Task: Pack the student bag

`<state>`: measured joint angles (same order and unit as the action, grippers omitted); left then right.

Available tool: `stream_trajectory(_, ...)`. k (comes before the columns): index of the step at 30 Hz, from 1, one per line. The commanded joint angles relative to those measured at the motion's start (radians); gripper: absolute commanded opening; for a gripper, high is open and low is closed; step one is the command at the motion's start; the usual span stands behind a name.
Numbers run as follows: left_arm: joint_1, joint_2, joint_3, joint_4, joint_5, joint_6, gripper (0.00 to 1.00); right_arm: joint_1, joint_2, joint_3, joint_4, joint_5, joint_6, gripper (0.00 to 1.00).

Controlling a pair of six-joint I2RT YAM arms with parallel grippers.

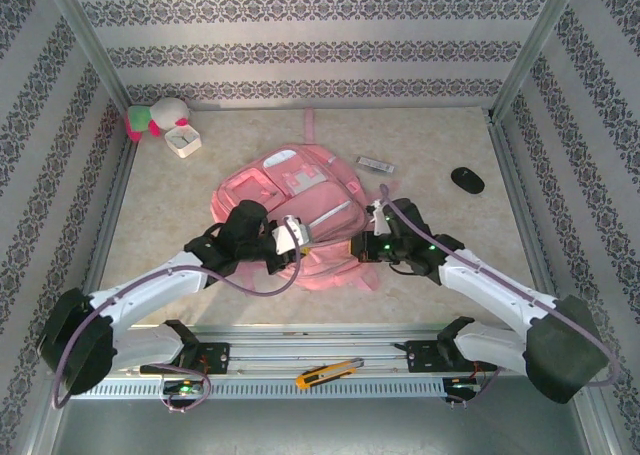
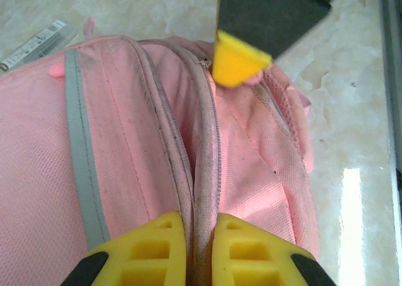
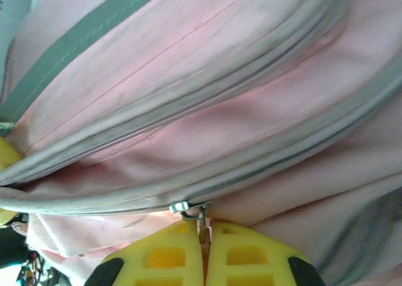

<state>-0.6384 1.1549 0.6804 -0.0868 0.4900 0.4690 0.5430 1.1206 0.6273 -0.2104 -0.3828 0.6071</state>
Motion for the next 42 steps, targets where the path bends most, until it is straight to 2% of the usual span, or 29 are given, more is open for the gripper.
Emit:
stream_trajectory(1,0.067,-0.094,-0.008,-0.182,0.075,0.092,0.01,-0.056,-0.01,-0.008,-0.079,-0.018,-0.05,0.0)
stream_trajectory(6,0.109,-0.151,-0.004,-0.292,0.04,0.15,0.06,0.016,0.039,0.025,-0.012,-0.067,-0.056,0.0)
stream_trajectory(7,0.108,-0.159,0.004,-0.302,0.042,0.147,0.11,0.03,0.05,0.029,0.002,-0.074,-0.051,0.0)
stream_trajectory(10,0.084,-0.164,0.049,-0.299,0.099,0.072,0.42,0.068,0.075,0.038,0.021,-0.08,-0.043,0.0)
stream_trajectory(12,0.01,-0.146,0.077,-0.261,0.018,0.012,0.52,0.08,0.084,0.044,0.021,-0.077,-0.047,0.0)
stream_trajectory(14,-0.086,-0.108,0.097,-0.205,-0.111,-0.024,0.61,0.081,0.088,0.048,0.02,-0.076,-0.055,0.0)
stream_trajectory(17,-0.158,-0.013,0.129,-0.122,-0.21,-0.072,0.65,0.079,0.096,0.065,0.016,-0.083,-0.062,0.0)
stream_trajectory(19,-0.182,0.056,0.148,-0.08,-0.237,-0.081,0.66,0.083,0.1,0.075,0.02,-0.091,-0.062,0.0)
stream_trajectory(24,-0.198,0.206,0.181,0.002,-0.326,-0.061,0.67,0.089,0.101,0.076,0.039,-0.108,-0.055,0.0)
stream_trajectory(25,-0.198,0.23,0.185,0.004,-0.342,-0.054,0.67,0.087,0.099,0.074,0.044,-0.112,-0.053,0.0)
stream_trajectory(26,-0.197,0.249,0.19,-0.004,-0.353,-0.042,0.61,0.087,0.098,0.071,0.048,-0.113,-0.049,0.0)
stream_trajectory(27,-0.196,0.26,0.192,-0.019,-0.355,-0.026,0.47,0.086,0.096,0.069,0.051,-0.111,-0.046,0.0)
stream_trajectory(28,-0.195,0.26,0.188,-0.03,-0.357,-0.013,0.27,0.083,0.095,0.068,0.045,-0.105,-0.044,0.0)
stream_trajectory(29,-0.195,0.248,0.177,-0.044,-0.35,0.001,0.13,0.076,0.096,0.066,0.032,-0.093,-0.039,0.0)
stream_trajectory(31,-0.183,0.195,0.146,-0.074,-0.289,0.043,0.0,0.04,0.109,0.059,0.006,-0.088,-0.036,0.0)
stream_trajectory(37,-0.067,-0.013,0.06,-0.175,-0.085,0.087,0.0,-0.07,0.155,0.077,-0.031,-0.115,-0.097,0.0)
stream_trajectory(42,-0.015,-0.127,0.028,-0.299,0.015,0.175,0.0,-0.088,0.209,0.122,-0.029,-0.158,-0.127,0.0)
